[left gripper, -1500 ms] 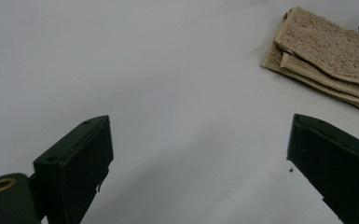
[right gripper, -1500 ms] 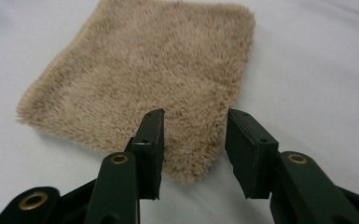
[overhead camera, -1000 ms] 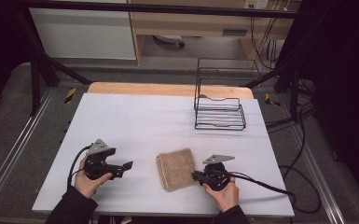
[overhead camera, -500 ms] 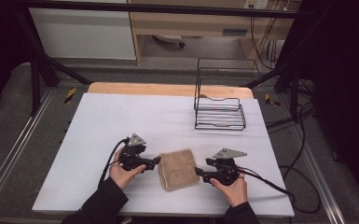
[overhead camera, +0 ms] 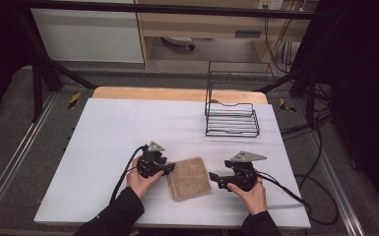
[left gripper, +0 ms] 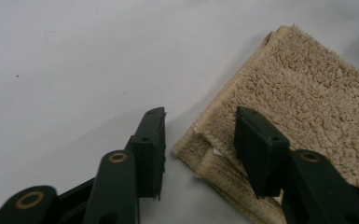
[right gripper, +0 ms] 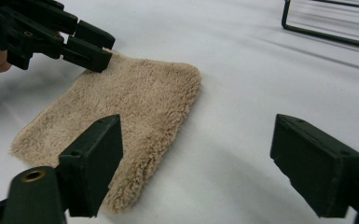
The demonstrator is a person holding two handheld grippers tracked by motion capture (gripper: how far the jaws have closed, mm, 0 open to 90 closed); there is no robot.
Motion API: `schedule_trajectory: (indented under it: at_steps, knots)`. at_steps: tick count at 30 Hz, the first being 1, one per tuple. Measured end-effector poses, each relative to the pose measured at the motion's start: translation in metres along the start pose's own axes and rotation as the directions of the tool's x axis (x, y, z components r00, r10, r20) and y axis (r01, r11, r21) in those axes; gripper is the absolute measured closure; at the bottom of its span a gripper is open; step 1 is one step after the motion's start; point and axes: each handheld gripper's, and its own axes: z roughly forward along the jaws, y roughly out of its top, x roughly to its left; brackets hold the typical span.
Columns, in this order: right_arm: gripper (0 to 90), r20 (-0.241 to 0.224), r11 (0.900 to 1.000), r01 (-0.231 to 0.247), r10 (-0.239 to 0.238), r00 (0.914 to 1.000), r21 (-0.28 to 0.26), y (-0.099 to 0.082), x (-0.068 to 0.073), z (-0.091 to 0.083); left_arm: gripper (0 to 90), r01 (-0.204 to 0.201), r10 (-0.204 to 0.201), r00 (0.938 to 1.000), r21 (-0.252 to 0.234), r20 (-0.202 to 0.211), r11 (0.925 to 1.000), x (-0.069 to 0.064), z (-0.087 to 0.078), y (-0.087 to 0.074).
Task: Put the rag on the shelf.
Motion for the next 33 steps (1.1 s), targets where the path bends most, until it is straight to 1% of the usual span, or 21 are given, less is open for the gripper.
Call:
schedule_trajectory:
  at_steps: [2, 3, 5, 8, 9, 10, 12, 15, 17, 19, 21, 23, 25, 27, 33]
  knots:
    - [14.3, -0.004, 0.9999, 0.009, -0.009, 0.9999, -0.007, 0.001, -0.002, 0.001, 58.2, 0.004, -0.004, 1.0000, 0.009, 0.003, 1.0000, 0.001, 0.002, 0.000]
    - [12.5, -0.005, 1.0000, 0.001, -0.001, 1.0000, -0.005, 0.002, -0.002, 0.002, 58.6, 0.004, -0.004, 1.0000, 0.011, 0.002, 0.9999, 0.001, 0.002, 0.000]
    - [10.1, -0.003, 0.9999, 0.013, -0.013, 0.9999, -0.003, 0.004, -0.003, 0.003, 59.5, 0.006, -0.006, 1.0000, 0.012, 0.005, 0.9999, 0.000, 0.002, 0.000]
    - [8.1, -0.012, 0.9998, 0.018, -0.018, 0.9998, -0.004, 0.007, -0.003, 0.007, 66.5, 0.015, -0.015, 0.9996, 0.018, 0.024, 0.9997, -0.002, 0.002, 0.000]
    - [7.9, -0.014, 0.9996, 0.026, -0.027, 0.9996, -0.007, 0.008, -0.003, 0.008, 69.7, 0.017, -0.018, 0.9994, 0.019, 0.029, 0.9997, -0.003, 0.003, 0.000]
    - [7.9, -0.012, 0.9995, 0.032, -0.032, 0.9994, -0.007, 0.009, -0.003, 0.010, 71.9, 0.016, -0.017, 0.9995, 0.019, 0.025, 0.9997, -0.004, 0.003, 0.000]
    - [8.4, -0.012, 0.9992, 0.040, -0.040, 0.9991, -0.004, 0.012, -0.003, 0.015, 74.7, 0.017, -0.018, 0.9994, 0.022, 0.028, 0.9996, -0.005, 0.003, 0.000]
    - [9.3, -0.012, 0.9989, 0.047, -0.046, 0.9988, 0.011, 0.017, -0.003, 0.023, 76.4, 0.018, -0.018, 0.9994, 0.022, 0.029, 0.9996, -0.005, 0.003, 0.000]
    - [10.5, 0.008, 0.9992, 0.031, -0.031, 0.9995, 0.027, 0.022, -0.003, 0.029, 76.9, 0.017, -0.017, 0.9995, 0.019, 0.026, 0.9997, -0.006, 0.004, -0.001]
    - [14.3, 0.018, 0.9992, 0.028, -0.028, 0.9994, 0.029, 0.025, -0.003, 0.036, 77.2, 0.011, -0.012, 0.9996, 0.017, 0.025, 0.9998, -0.006, 0.004, -0.001]
    - [19.3, 0.018, 0.9992, 0.027, -0.028, 0.9994, 0.029, 0.028, -0.003, 0.041, 77.2, 0.002, -0.002, 0.9997, 0.019, 0.024, 0.9998, -0.006, 0.004, -0.001]
    - [26.1, 0.012, 0.9994, 0.018, -0.018, 0.9998, 0.030, 0.030, -0.004, 0.047, 77.3, 0.001, -0.001, 0.9997, 0.017, 0.023, 0.9999, -0.006, 0.004, -0.002]
    - [32.4, 0.008, 0.9994, -0.002, 0.002, 1.0000, 0.035, 0.032, -0.005, 0.052, 77.4, -0.003, 0.003, 0.9998, 0.014, 0.019, 0.9999, -0.007, 0.004, -0.002]
    - [38.3, 0.012, 0.9987, -0.002, 0.001, 0.9999, 0.051, 0.034, -0.006, 0.058, 77.5, -0.005, 0.005, 0.9998, 0.014, 0.019, 0.9999, -0.007, 0.004, -0.002]
    - [54.5, -0.004, 0.9953, -0.002, 0.003, 1.0000, 0.097, 0.033, -0.004, 0.069, 77.8, -0.010, 0.010, 0.9998, 0.014, 0.020, 0.9999, -0.007, 0.005, -0.002]
